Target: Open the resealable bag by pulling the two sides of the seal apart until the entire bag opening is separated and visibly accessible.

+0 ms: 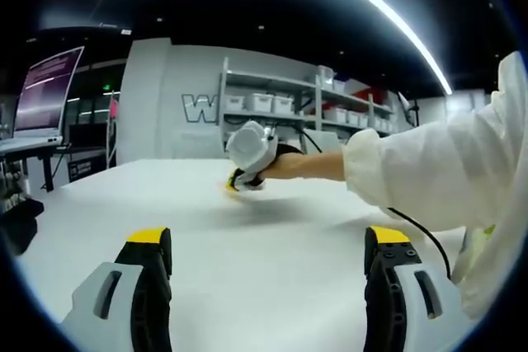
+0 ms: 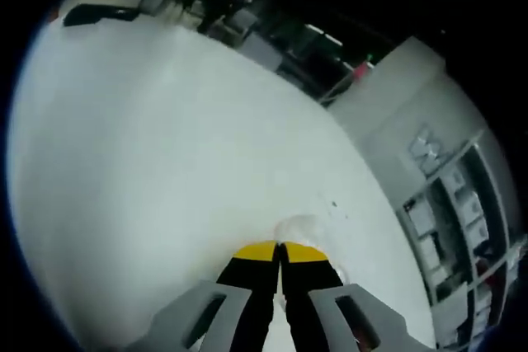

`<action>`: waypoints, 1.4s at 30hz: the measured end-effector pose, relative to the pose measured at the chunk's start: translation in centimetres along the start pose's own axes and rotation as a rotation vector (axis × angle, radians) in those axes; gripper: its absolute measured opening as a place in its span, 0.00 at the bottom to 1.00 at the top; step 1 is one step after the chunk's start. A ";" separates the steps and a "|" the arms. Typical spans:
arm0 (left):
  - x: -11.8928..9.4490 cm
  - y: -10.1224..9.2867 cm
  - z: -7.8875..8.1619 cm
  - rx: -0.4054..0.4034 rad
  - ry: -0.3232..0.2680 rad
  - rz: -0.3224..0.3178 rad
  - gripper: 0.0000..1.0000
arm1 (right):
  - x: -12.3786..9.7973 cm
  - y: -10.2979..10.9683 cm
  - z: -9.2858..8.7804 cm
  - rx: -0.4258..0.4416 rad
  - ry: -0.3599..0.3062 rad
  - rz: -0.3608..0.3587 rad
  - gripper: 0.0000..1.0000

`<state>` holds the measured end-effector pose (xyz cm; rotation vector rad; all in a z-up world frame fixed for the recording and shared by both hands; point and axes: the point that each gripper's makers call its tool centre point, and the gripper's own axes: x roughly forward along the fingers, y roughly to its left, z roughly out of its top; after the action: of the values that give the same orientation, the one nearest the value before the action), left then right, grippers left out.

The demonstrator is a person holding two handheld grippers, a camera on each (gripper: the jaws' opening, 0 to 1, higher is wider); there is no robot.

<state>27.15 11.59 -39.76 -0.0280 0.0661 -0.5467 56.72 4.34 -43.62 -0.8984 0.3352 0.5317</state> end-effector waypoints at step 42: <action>0.4 -1.4 -0.3 0.012 0.009 -0.028 0.98 | -8.1 -11.3 -2.0 0.098 -0.114 -0.250 0.00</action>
<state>26.75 10.18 -40.03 -0.0144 0.0715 -0.5752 56.35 -5.40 -33.45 -0.7978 0.1413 0.3311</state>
